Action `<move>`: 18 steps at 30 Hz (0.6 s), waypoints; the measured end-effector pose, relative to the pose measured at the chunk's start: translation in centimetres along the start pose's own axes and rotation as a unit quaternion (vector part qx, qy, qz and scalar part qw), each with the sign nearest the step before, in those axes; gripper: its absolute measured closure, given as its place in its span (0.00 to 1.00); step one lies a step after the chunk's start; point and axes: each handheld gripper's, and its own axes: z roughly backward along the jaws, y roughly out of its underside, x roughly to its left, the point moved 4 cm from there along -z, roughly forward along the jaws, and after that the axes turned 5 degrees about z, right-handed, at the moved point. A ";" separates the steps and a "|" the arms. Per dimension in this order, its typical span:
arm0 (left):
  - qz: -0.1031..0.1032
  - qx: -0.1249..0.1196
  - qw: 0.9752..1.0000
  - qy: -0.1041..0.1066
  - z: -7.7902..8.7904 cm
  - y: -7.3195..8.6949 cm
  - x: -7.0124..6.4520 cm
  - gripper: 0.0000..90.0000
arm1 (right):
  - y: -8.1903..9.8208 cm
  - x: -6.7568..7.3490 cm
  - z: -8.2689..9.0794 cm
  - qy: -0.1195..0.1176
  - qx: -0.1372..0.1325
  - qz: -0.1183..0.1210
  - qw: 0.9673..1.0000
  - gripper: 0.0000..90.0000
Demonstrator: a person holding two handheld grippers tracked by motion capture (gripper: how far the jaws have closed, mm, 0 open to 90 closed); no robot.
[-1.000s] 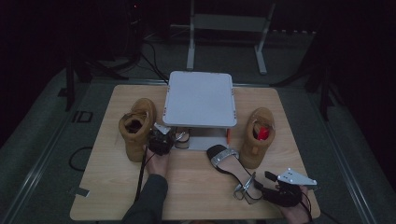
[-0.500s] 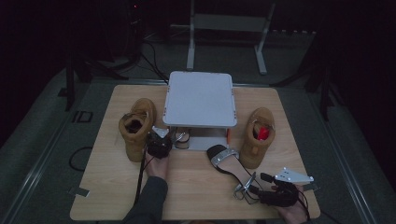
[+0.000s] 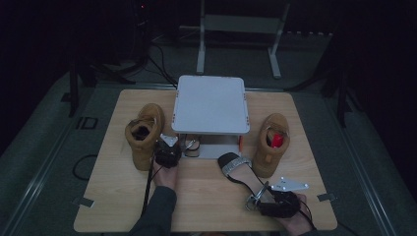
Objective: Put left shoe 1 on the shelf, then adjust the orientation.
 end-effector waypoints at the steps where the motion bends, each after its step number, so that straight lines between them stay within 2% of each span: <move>1: -0.003 0.001 1.000 -0.001 0.0 0.0 0.0 0.89 | 0.0 0.0 0.0 -0.001 -0.002 -0.003 1.000 0.34; 8: -0.005 -0.001 1.000 -0.003 0.0 0.1 0.0 0.89 | -0.1 0.5 -0.1 0.017 -0.017 -0.008 1.000 0.36; 11: -0.005 -0.002 1.000 -0.002 0.0 0.1 0.0 0.89 | -0.4 1.2 -0.5 0.033 -0.027 -0.006 0.999 0.37; 14: -0.005 -0.003 1.000 -0.003 0.0 0.1 0.0 0.89 | -0.7 1.5 -0.9 0.037 -0.035 -0.017 0.999 0.37; 15: -0.006 -0.004 1.000 -0.004 0.0 0.1 -0.1 0.89 | -1.1 1.7 -1.4 0.045 -0.042 -0.028 0.998 0.37; 18: -0.007 -0.004 1.000 -0.004 0.0 0.1 -0.1 0.89 | -1.5 2.0 -1.9 0.056 -0.051 -0.040 0.996 0.37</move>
